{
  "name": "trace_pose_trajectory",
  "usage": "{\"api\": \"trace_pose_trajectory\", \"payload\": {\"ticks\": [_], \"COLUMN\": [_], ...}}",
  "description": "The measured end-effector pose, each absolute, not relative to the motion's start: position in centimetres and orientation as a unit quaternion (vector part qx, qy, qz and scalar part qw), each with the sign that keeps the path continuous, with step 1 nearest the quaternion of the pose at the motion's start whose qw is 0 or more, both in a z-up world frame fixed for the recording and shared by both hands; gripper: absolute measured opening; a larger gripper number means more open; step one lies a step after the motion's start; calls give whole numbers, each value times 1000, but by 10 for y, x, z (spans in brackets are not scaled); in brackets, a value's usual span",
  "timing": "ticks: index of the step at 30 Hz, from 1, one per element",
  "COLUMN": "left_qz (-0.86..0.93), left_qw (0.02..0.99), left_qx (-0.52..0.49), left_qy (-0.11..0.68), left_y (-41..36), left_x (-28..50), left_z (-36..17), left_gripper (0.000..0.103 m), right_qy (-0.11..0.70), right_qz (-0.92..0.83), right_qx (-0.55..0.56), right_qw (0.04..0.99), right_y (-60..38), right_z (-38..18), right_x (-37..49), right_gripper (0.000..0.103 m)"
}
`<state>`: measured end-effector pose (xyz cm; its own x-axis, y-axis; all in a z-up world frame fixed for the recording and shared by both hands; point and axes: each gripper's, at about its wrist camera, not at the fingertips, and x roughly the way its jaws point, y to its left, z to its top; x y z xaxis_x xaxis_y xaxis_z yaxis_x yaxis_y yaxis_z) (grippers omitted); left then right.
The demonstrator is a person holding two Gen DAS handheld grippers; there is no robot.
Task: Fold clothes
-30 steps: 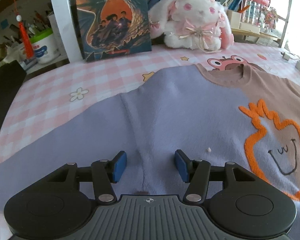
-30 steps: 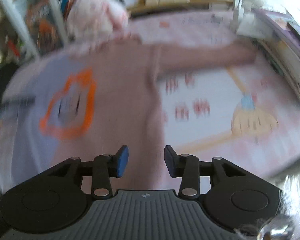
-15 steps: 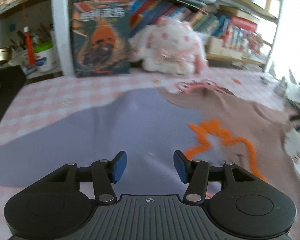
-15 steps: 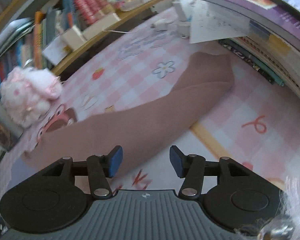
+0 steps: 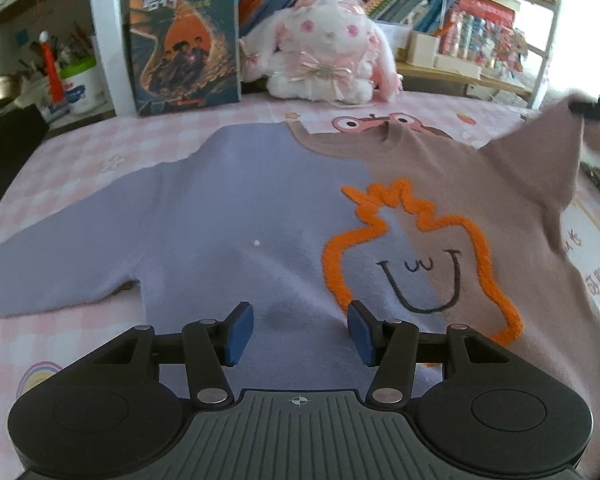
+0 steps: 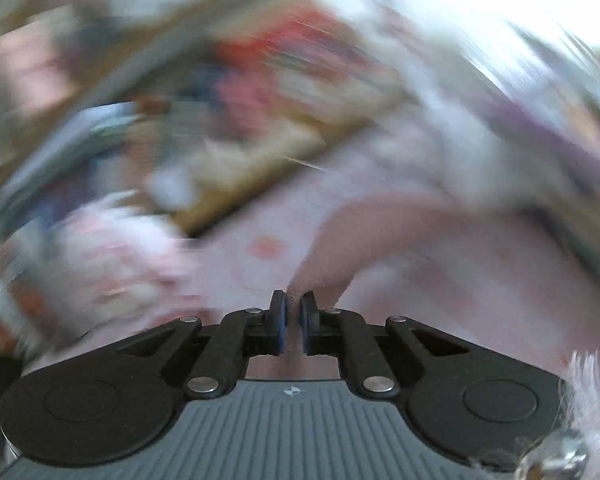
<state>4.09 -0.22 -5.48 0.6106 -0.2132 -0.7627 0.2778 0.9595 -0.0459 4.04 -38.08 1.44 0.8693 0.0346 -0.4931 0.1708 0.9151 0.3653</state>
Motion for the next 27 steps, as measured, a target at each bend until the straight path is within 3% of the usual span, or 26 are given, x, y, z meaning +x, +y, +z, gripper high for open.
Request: {"api": "trace_pose_trajectory", "payload": {"ticks": [2, 4, 5, 6, 7, 12, 19, 22, 27], "left_qz": [-136, -140, -142, -145, -146, -152, -158, -155, -147], "left_qw": [896, 896, 895, 895, 895, 894, 894, 894, 896], "left_qx": [32, 33, 36, 39, 43, 38, 33, 23, 8], "left_qy": [422, 421, 421, 420, 419, 420, 418, 420, 420], "left_y": [1, 1, 1, 0, 1, 6, 12, 17, 20], "left_x": [45, 48, 48, 49, 49, 48, 44, 42, 43], "left_z": [-56, -57, -57, -57, -58, -60, -60, -62, -63], "left_gripper": [52, 52, 52, 52, 52, 52, 52, 53, 53], "right_qy": [264, 323, 358, 385, 400, 434, 425, 427, 408], "right_qz": [89, 198, 245, 276, 287, 289, 278, 307, 392], "right_qx": [110, 39, 13, 0, -7, 1, 0, -48, -230], "right_qw": [954, 925, 901, 881, 871, 853, 862, 849, 792], "right_y": [-326, -275, -252, -235, -227, -222, -229, -204, -140], "right_z": [27, 16, 8, -2, -8, -18, -5, -6, -13], "right_x": [39, 38, 38, 36, 34, 29, 58, 78, 72], "right_gripper": [8, 12, 19, 33, 37, 43, 51, 53, 61]}}
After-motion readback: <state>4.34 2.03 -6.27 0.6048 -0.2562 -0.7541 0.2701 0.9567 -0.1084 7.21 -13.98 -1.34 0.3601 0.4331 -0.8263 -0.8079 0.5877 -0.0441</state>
